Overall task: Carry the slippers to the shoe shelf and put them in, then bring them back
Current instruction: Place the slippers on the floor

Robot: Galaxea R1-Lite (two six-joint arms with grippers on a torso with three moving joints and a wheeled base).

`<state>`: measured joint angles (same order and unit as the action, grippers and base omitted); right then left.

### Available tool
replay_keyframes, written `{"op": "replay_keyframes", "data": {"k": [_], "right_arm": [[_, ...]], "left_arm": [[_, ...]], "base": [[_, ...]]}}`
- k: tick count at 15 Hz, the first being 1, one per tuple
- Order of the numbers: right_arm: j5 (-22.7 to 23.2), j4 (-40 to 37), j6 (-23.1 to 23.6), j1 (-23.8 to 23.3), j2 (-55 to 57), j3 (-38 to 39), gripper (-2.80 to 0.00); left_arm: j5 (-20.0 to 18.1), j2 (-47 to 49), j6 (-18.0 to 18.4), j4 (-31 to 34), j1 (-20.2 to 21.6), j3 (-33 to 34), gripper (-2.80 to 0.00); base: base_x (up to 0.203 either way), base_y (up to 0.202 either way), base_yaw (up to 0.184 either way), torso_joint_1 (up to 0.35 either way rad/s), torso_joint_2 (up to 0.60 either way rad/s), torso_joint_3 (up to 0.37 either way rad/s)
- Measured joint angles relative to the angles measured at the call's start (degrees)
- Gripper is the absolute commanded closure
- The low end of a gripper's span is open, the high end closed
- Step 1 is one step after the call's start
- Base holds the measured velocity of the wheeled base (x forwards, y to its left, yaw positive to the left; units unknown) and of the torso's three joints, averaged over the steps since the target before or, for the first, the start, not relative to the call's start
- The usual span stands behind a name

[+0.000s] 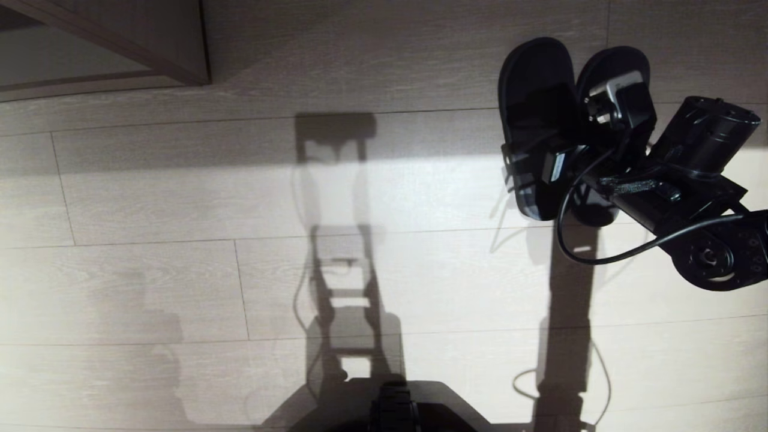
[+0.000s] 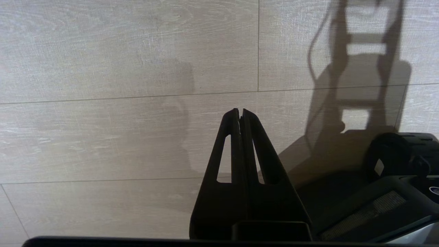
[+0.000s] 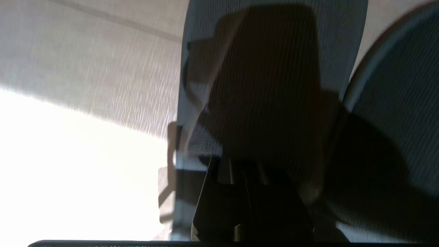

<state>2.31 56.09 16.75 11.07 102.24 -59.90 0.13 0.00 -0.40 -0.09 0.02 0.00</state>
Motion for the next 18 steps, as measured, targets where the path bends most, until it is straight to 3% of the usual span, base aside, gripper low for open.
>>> {"op": "replay_keyframes", "data": {"k": [12,18], "right_arm": [[0.6,0.5,-0.3,0.1,-4.0,11.3,0.00],[1.1,0.5,-0.3,0.0,-16.7,20.6,0.00]], "left_arm": [[0.0,0.0,0.0,0.0,0.0,0.0,0.00],[0.0,0.0,0.0,0.0,0.0,0.0,0.00]], "base": [[0.000,0.000,0.000,0.000,0.00,0.000],[0.000,0.000,0.000,0.000,0.00,0.000]]}}
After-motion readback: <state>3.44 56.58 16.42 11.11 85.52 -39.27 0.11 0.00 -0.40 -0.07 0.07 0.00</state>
